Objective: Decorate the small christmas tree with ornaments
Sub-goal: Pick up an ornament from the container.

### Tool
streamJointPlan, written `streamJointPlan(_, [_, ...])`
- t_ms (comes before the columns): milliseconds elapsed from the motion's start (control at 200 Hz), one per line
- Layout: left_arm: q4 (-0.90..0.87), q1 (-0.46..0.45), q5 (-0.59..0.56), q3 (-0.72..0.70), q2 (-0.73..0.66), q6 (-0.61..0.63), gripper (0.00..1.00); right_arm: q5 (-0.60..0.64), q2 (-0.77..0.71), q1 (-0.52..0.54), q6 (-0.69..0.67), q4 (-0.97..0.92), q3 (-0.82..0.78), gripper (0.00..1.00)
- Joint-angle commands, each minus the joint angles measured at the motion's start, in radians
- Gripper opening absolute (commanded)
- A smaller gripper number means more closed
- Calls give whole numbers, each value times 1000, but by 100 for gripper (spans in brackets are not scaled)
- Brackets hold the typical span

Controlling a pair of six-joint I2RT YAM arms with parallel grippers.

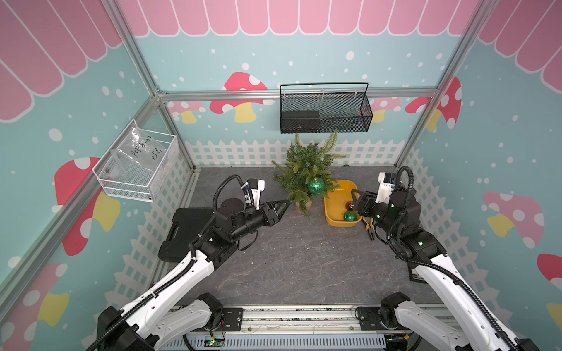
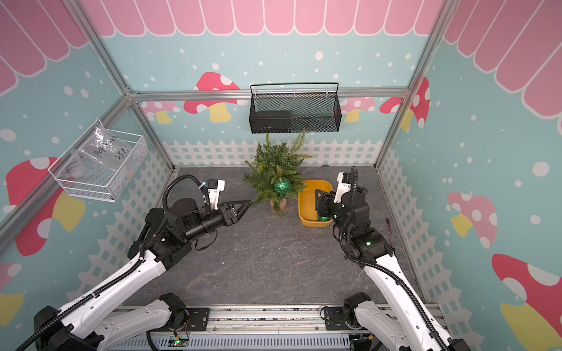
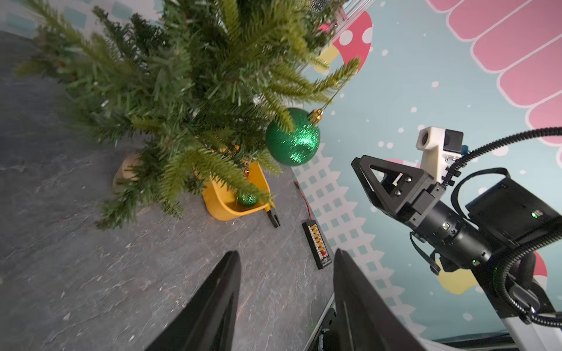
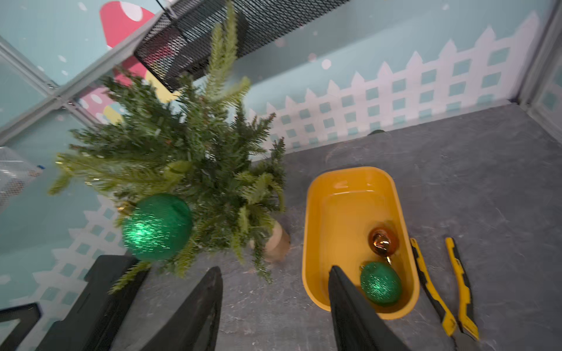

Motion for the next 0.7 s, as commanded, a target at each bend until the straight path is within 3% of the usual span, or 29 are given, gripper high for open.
streamJointPlan(0, [-73,1,-44,-74,-48,23,54,104,33,-7,-17,-81,-37,59])
streamJointPlan(195, [-71,0,-68,-185,-81,-4,56,163,177,-19,-17,-125,-48,67])
streamJointPlan(695, [24,-1,-60,-320,-78,-66,56,170,538,-55,-93,-145,87,67])
